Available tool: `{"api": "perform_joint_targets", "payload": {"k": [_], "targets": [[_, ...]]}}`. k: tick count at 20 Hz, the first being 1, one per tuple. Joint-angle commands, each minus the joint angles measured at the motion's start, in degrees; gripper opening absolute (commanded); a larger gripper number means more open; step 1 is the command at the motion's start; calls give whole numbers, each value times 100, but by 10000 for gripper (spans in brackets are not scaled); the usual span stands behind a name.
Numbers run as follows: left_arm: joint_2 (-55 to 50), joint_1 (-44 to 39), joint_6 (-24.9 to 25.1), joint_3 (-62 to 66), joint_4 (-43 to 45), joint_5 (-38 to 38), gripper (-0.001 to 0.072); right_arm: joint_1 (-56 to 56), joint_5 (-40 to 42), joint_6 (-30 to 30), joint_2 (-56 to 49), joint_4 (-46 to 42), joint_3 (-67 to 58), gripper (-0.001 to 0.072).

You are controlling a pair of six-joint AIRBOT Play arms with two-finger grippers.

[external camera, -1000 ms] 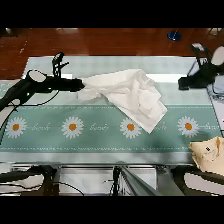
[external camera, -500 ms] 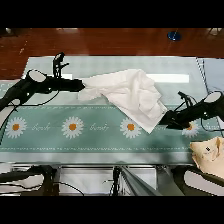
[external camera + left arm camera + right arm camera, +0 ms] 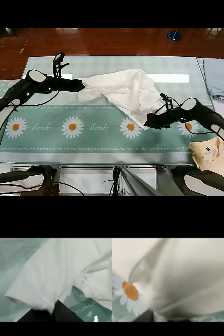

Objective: Fold the shirts.

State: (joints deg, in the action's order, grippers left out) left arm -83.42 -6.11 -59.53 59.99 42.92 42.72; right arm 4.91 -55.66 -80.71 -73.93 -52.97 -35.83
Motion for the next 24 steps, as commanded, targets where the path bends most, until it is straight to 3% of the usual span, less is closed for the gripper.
{"api": "perform_joint_targets", "payload": {"k": [1,5,9,11,14,16,18,20,24], "targets": [[0,2,94,7,0,-2,27,595,883,-417,13,262,-28,25],[232,109,186,304,0,122,25,621,706,-299,892,317,-605,24],[1246,367,184,1283,0,138,24,621,621,-337,2402,33,-1829,24],[1923,501,177,1945,0,136,23,621,645,-671,2949,-535,-2699,24],[2920,763,-50,2929,92,-13,22,621,638,-1556,3436,-2065,-4094,24],[3534,964,-372,3442,717,-157,22,621,551,-1954,3609,-3047,-4920,24],[4081,1145,-1143,3744,1912,-85,22,623,177,-2026,3654,-3598,-5637,24],[4520,1272,-1812,3805,2787,424,22,623,-326,-2020,3654,-3746,-6131,24],[5095,1333,-2315,3803,3018,2433,22,623,-1360,-2020,3654,-3738,-6432,24]]}}
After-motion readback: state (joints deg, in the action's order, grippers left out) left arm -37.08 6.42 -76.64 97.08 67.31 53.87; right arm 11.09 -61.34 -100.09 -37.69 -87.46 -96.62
